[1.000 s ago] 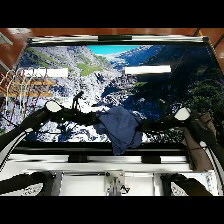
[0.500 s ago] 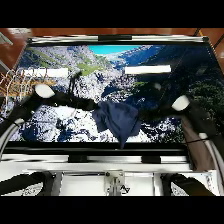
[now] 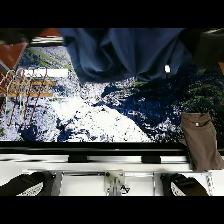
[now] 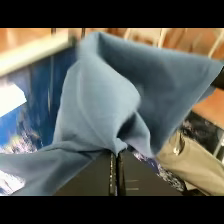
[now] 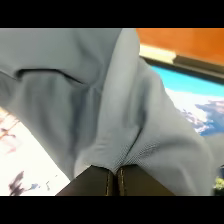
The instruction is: Fold the shirts.
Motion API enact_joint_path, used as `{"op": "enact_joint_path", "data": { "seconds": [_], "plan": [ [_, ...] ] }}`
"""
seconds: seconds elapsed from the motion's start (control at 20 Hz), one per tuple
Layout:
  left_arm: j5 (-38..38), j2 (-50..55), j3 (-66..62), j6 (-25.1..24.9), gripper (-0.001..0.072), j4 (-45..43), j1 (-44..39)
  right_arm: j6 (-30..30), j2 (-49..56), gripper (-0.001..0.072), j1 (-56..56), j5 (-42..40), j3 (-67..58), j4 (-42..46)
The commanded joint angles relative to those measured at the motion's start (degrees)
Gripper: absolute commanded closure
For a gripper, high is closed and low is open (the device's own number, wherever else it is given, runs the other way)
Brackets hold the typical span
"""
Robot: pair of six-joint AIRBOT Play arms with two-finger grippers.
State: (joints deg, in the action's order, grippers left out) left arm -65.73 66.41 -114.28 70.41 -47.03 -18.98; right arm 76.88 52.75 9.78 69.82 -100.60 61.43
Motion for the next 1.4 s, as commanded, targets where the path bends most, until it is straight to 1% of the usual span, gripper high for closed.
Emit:
{"op": "enact_joint_path", "data": {
  "seconds": [0.0, 0.05, 0.1, 0.15, 0.3, 0.35, 0.4, 0.45, 0.5, 0.55, 0.6, 0.7, 0.75, 0.8, 0.85, 0.95, 1.15, 1.25, 1.3, 1.35],
  "plan": [
    [-10.5, -3.9, -0.9, 5.2, 0.0667, -9.0, 0.0, 2.3, -0.7, 0.0651, 0.0, 17.2, -5.4, 1.1],
    [-15.3, -4.3, 0.7, 6.3, 0.0667, -12.0, 0.0, 2.8, -0.7, 0.0651, 0.0, 21.0, -5.4, 1.9],
    [-18.8, -4.5, 1.4, 6.2, 0.0667, -13.0, 0.0, 3.4, -0.8, 0.0651, 0.0, 23.7, -5.4, 2.6],
    [-20.1, -4.7, 1.5, 6.3, 0.0667, -13.0, 0.0, 3.6, -0.9, 0.0651, 0.0, 25.3, -5.4, 2.8],
    [-20.5, -7.8, 1.3, 6.4, 0.0668, -13.6, 0.0, 5.0, -2.4, 0.0651, 0.0, 30.3, -5.4, 3.7],
    [-22.2, -9.2, 1.3, 8.2, 0.0668, -15.2, 0.0, 5.9, -3.0, 0.0651, 0.0, 33.1, -5.4, 4.9],
    [-25.0, -10.3, 1.4, 11.1, 0.0668, -17.2, 0.0, 7.6, -3.3, 0.0651, 0.0, 35.6, -5.4, 6.6],
    [-28.2, -10.6, 1.4, 13.4, 0.0668, -18.9, 0.0, 9.7, -3.3, 0.0651, 0.1, 36.6, -5.2, 7.9],
    [-31.0, -10.6, 1.9, 14.4, 0.0667, -20.0, 0.0, 11.3, -3.3, 0.0651, 0.0, 36.6, -4.6, 7.9],
    [-31.8, -10.4, 3.5, 14.3, 0.0668, -20.7, 0.0, 12.3, -3.0, 0.0651, 0.0, 36.5, -2.6, 7.9],
    [-31.1, -10.3, 6.6, 14.3, 0.0668, -21.6, 0.0, 13.2, -2.8, 0.0651, 0.0, 36.5, 1.0, 7.9],
    [-27.1, -9.9, 15.9, 14.3, 0.0668, -21.8, 0.0, 13.4, -2.8, 0.0651, 0.0, 35.7, 13.2, 8.1],
    [-23.8, -9.6, 22.4, 14.3, 0.0667, -21.8, 0.0, 12.5, -2.8, 0.0651, 0.0, 33.0, 20.1, 8.5],
    [-19.8, -9.1, 28.5, 13.9, 0.0667, -21.9, 0.0, 11.8, -2.7, 0.0651, 0.0, 26.8, 27.5, 9.9],
    [-14.6, -8.0, 34.8, 12.7, 0.0667, -22.1, 0.1, 12.2, -2.0, 0.0651, 0.0, 19.0, 33.8, 11.7],
    [-6.0, -4.0, 41.4, 12.6, 0.0668, -21.4, 0.9, 13.5, 2.3, 0.0651, 0.0, 6.3, 40.7, 13.3],
    [5.1, 6.2, 39.4, 12.6, 0.0667, -19.9, 4.5, 16.0, 15.8, 0.0651, 0.0, -8.7, 41.3, 13.2],
    [11.0, 10.5, 38.1, 12.6, 0.0667, -17.8, 6.4, 20.9, 21.1, 0.0650, 0.0, -16.2, 41.3, 13.0],
    [13.2, 12.3, 37.5, 12.7, 0.0667, -16.9, 7.2, 23.9, 23.1, 0.0650, 0.0, -19.5, 41.3, 11.9],
    [14.2, 13.8, 37.1, 12.8, 0.0666, -15.9, 7.9, 25.6, 25.0, 0.0650, 0.0, -22.7, 41.3, 9.7]
  ]
}}
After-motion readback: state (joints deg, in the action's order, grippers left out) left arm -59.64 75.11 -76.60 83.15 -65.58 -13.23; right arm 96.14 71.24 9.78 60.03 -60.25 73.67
